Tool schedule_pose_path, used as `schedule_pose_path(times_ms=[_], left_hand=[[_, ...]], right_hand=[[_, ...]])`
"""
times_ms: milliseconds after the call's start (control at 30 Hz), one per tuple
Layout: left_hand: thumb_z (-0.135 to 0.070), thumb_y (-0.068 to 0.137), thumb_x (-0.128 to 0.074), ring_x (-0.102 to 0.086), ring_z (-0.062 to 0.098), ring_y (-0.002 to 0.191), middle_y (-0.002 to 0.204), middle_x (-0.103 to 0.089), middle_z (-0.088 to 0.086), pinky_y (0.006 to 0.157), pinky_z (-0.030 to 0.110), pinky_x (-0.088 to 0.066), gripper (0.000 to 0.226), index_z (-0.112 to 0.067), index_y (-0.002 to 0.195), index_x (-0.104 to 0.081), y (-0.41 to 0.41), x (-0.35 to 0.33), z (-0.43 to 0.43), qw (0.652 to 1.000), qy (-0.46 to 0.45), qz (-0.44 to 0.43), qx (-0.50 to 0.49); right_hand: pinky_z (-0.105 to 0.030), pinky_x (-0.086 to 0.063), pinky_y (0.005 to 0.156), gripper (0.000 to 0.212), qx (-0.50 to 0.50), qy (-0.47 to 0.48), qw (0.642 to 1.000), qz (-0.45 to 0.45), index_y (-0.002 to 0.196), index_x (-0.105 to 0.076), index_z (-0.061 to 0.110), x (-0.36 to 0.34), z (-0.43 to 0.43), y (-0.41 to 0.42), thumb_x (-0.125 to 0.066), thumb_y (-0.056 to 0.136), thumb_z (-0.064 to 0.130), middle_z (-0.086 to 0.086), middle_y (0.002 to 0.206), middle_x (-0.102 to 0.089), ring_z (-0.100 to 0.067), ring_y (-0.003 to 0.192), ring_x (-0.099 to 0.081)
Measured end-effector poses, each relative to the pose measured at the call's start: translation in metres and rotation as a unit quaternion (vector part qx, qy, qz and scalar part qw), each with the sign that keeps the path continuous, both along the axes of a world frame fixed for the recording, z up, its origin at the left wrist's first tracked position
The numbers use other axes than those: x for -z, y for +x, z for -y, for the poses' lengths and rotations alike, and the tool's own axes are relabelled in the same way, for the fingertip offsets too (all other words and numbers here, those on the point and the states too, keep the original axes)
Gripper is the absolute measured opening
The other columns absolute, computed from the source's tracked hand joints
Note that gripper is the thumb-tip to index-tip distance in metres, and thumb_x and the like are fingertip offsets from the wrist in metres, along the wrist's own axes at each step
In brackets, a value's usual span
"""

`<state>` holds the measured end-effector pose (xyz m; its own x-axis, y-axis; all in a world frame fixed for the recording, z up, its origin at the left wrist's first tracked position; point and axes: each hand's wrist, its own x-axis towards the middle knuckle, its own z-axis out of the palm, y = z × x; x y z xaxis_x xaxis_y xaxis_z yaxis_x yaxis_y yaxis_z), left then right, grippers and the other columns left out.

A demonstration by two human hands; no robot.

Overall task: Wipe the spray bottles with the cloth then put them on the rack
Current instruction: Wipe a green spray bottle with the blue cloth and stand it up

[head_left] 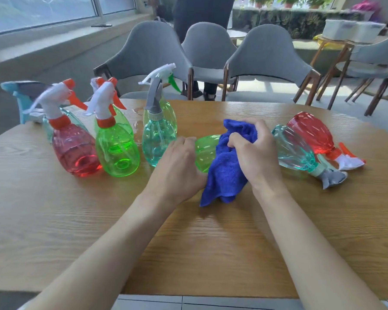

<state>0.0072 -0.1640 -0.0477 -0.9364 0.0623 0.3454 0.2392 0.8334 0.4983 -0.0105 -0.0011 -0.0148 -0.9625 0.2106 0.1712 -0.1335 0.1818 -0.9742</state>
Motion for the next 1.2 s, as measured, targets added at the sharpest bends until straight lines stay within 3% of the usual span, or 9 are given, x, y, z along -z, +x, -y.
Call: schedule_pose_path(times_ms=[133, 233, 400, 500, 600, 700, 867, 1000, 1200], left_hand=[[-0.038, 0.082, -0.085, -0.060, 0.022, 0.113, 0.118, -0.069, 0.003, 0.083, 0.018, -0.035, 0.054, -0.011, 0.124, -0.068, 0.010, -0.007, -0.002, 0.997, 0.074, 0.014, -0.004], [-0.048, 0.078, -0.085, -0.067, 0.007, 0.080, 0.085, -0.075, -0.010, 0.070, 0.027, -0.050, 0.030, -0.024, 0.089, -0.072, 0.013, -0.010, -0.002, 0.986, 0.161, 0.034, -0.007], [-0.058, 0.082, -0.086, -0.058, -0.009, 0.056, 0.058, -0.064, -0.017, 0.055, 0.010, -0.042, 0.033, -0.030, 0.076, -0.069, 0.014, -0.023, -0.005, 0.961, 0.260, 0.079, -0.050], [-0.067, 0.082, -0.082, -0.067, -0.001, 0.067, 0.068, -0.071, -0.013, 0.074, 0.021, -0.056, 0.042, -0.026, 0.079, -0.071, 0.009, -0.024, -0.004, 0.934, 0.337, 0.104, -0.049], [-0.071, 0.075, -0.083, -0.079, 0.012, 0.095, 0.105, -0.081, -0.001, 0.093, 0.043, -0.063, 0.064, -0.017, 0.109, -0.077, 0.006, -0.021, -0.006, 0.889, 0.437, 0.136, -0.013], [-0.060, 0.079, -0.082, -0.079, 0.019, 0.105, 0.124, -0.078, 0.007, 0.095, 0.043, -0.064, 0.077, -0.007, 0.133, -0.066, 0.007, -0.021, -0.010, 0.859, 0.489, 0.152, 0.017], [-0.060, 0.073, -0.084, -0.079, 0.014, 0.103, 0.116, -0.078, -0.001, 0.095, 0.043, -0.063, 0.060, -0.025, 0.118, -0.065, 0.010, -0.015, -0.009, 0.862, 0.485, 0.150, 0.015], [-0.061, 0.075, -0.085, -0.077, 0.000, 0.092, 0.105, -0.072, -0.011, 0.093, 0.037, -0.063, 0.047, -0.038, 0.101, -0.054, 0.013, -0.016, -0.013, 0.878, 0.459, 0.137, 0.005], [-0.095, 0.061, -0.072, -0.051, 0.016, 0.145, 0.164, -0.047, -0.003, 0.119, 0.053, -0.045, 0.122, -0.034, 0.161, -0.036, 0.015, -0.020, -0.008, 0.888, 0.440, 0.134, -0.006]], right_hand=[[-0.043, -0.060, 0.083, 0.032, 0.010, -0.061, 0.998, 0.005, 0.111, -0.060, 0.031, -0.005, -0.003, 0.000, -0.066, 0.088, 0.009, 0.000, 0.109, -0.070, -0.022, 0.094, -0.072], [-0.036, -0.057, 0.079, 0.031, 0.015, -0.102, 0.995, 0.002, 0.112, -0.059, 0.027, -0.009, -0.009, -0.001, -0.067, 0.090, 0.007, 0.002, 0.106, -0.069, -0.014, 0.085, -0.069], [-0.037, -0.058, 0.082, 0.030, 0.028, -0.130, 0.991, 0.001, 0.118, -0.057, 0.020, -0.006, -0.016, -0.001, -0.068, 0.091, 0.011, 0.006, 0.095, -0.070, -0.012, 0.084, -0.070], [-0.031, -0.056, 0.069, 0.027, 0.006, -0.120, 0.993, 0.016, 0.122, -0.053, 0.018, -0.003, -0.017, 0.000, -0.060, 0.096, 0.010, 0.010, 0.082, -0.068, -0.003, 0.067, -0.066], [-0.042, -0.053, 0.088, 0.034, -0.001, -0.031, 0.998, 0.051, 0.125, -0.055, 0.024, 0.004, -0.015, -0.003, -0.062, 0.092, 0.018, 0.001, 0.106, -0.066, -0.010, 0.087, -0.064], [-0.039, -0.055, 0.093, 0.048, 0.014, 0.014, 0.999, 0.048, 0.120, -0.056, 0.029, 0.008, -0.012, -0.006, -0.078, 0.078, 0.026, 0.001, 0.124, -0.062, -0.011, 0.102, -0.064], [-0.031, -0.057, 0.083, 0.023, 0.074, -0.028, 0.995, -0.056, 0.094, -0.066, 0.030, 0.009, -0.020, -0.011, -0.085, 0.089, 0.019, 0.012, 0.092, -0.072, -0.005, 0.082, -0.067], [-0.027, -0.057, 0.088, 0.015, 0.060, 0.032, 0.991, -0.114, 0.110, -0.076, 0.030, 0.007, -0.013, -0.003, -0.079, 0.095, 0.029, 0.016, 0.101, -0.076, -0.003, 0.092, -0.069], [-0.014, -0.047, 0.098, 0.024, 0.001, 0.068, 0.982, -0.177, 0.123, -0.077, 0.018, 0.008, 0.011, 0.019, -0.070, 0.101, 0.013, 0.011, 0.117, -0.069, -0.003, 0.115, -0.064]])
